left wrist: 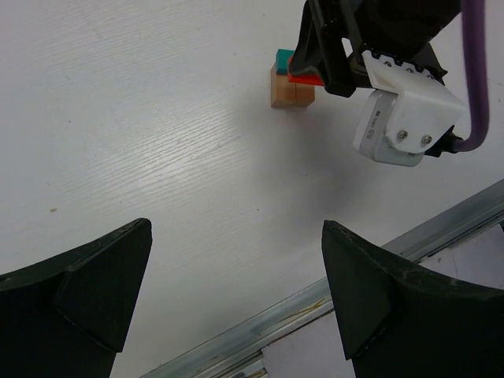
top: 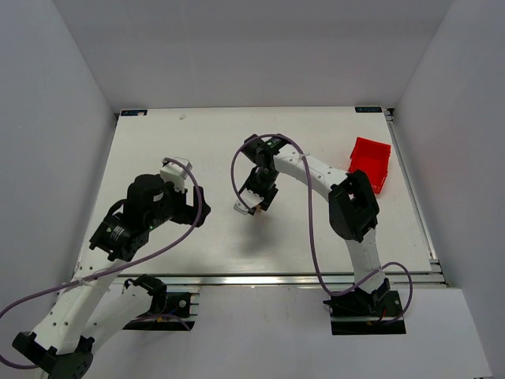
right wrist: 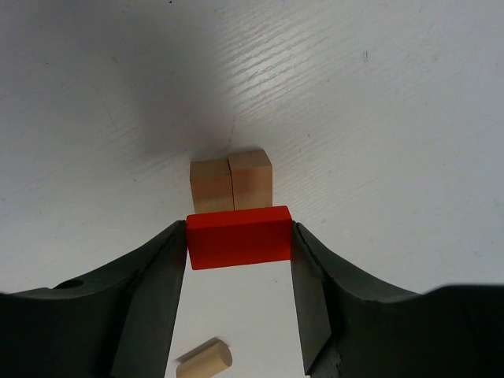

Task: Build the wood block tower

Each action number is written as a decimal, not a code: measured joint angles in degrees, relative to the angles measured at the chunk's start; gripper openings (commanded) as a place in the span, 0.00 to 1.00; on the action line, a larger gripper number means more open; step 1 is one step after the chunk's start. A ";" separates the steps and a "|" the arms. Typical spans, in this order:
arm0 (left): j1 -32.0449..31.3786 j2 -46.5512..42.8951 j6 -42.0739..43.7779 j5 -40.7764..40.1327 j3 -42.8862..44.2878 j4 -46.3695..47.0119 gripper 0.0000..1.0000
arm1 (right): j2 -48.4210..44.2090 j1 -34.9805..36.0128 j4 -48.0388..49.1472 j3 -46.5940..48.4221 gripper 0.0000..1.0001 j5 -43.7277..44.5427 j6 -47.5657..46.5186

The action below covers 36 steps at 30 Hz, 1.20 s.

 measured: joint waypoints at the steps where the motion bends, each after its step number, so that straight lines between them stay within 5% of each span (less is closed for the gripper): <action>1: 0.00 -0.28 0.15 0.04 -0.07 0.02 0.98 | 0.28 0.04 0.13 0.00 0.51 -0.09 0.00; 36: -0.28 -0.85 1.79 1.97 -0.17 0.20 0.98 | 3.06 0.39 2.84 -1.55 0.54 -0.90 -0.02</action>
